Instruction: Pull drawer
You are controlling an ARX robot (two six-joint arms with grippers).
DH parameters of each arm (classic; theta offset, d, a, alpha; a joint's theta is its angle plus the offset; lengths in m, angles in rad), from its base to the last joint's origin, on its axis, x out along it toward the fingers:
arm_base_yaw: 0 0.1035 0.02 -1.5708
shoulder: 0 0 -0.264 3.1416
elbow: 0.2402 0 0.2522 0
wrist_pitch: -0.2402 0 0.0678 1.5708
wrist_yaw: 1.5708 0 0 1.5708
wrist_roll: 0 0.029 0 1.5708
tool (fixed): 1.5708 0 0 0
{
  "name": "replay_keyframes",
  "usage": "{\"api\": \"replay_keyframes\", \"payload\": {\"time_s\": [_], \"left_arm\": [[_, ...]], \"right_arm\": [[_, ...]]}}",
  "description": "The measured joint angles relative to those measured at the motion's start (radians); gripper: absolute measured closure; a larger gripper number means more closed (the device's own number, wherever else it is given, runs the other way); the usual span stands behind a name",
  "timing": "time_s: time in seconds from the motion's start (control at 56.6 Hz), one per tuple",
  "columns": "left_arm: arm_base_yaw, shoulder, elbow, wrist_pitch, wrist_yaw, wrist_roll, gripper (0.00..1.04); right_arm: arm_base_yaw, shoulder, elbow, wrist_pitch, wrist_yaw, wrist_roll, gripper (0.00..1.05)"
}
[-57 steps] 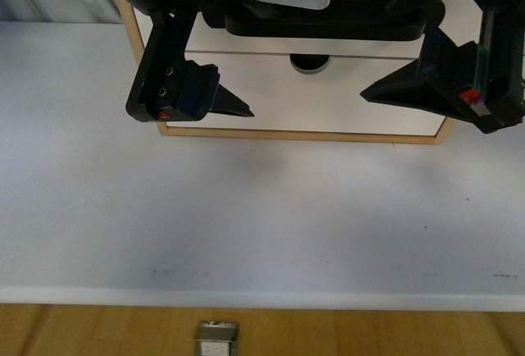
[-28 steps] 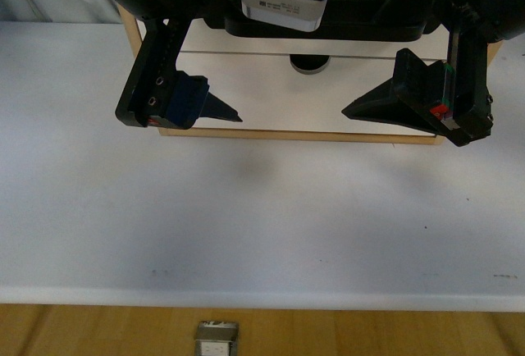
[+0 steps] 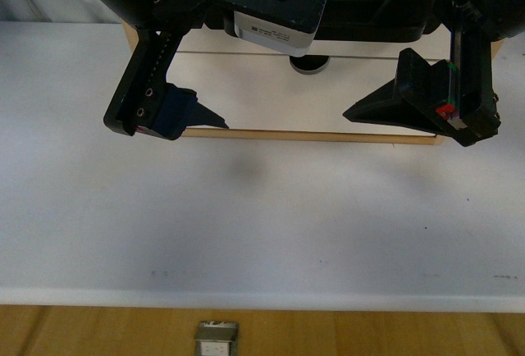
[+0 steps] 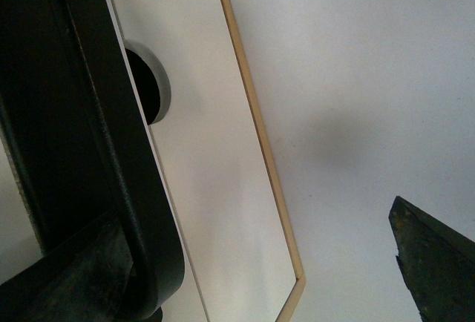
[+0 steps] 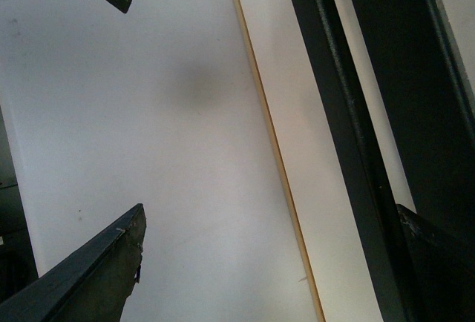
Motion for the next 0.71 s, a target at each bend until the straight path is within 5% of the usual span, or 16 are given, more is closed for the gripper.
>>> {"api": "replay_keyframes", "payload": {"time_s": [0.707], "left_arm": [[-0.024,-0.158,-0.154,-0.036,0.01,0.042,0.07]], "right_arm": [[0.06,-0.107,-0.076,-0.109,0.011,-0.051,0.09]]}}
